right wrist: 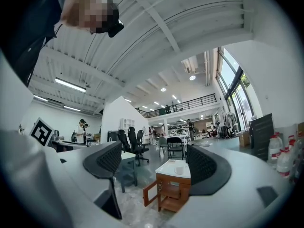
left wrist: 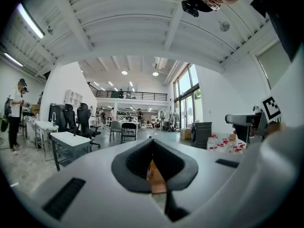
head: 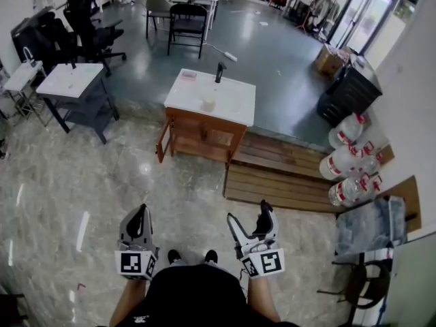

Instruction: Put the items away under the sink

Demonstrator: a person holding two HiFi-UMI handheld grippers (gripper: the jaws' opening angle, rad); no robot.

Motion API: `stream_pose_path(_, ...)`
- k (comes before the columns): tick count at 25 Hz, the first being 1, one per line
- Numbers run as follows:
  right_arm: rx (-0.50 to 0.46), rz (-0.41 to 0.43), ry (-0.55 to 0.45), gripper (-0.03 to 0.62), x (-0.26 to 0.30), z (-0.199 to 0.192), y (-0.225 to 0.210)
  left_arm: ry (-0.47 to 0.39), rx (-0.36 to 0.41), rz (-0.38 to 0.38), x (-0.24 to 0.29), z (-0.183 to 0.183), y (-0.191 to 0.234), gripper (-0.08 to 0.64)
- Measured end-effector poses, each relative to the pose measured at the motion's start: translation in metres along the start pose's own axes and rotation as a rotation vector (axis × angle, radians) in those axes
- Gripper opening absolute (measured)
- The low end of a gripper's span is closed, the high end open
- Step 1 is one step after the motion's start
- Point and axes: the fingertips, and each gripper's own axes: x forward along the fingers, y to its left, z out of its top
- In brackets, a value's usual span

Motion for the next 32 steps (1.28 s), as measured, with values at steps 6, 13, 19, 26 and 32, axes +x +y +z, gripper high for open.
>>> stream_pose_path(6,-0.056,-0.019,0.000,0.423,0.008,-0.001,0.027,0.005,-0.004,-0.061,-0.002,-0.003,0.014,0.006)
stream_pose_path(13,-0.051,-0.036,-0.002,0.423,0.009,-0.005,0.052,0.016,0.000,-0.102,-0.010,-0.008,0.030,0.006)
stream_pose_path(19,-0.051,-0.046,0.005,0.423,0.013,-0.009,0.063,0.027,-0.006,-0.110,-0.011,-0.014,0.044,0.006)
stream_pose_path(26,-0.030,-0.062,0.007,0.423,0.029,-0.017,0.056,0.035,-0.014,-0.127,0.007,-0.020,0.052,0.006)
stream_pose_path(32,-0.022,-0.048,0.008,0.423,0.071,-0.028,0.039,0.048,-0.021,-0.119,0.045,-0.027,0.063,0.006)
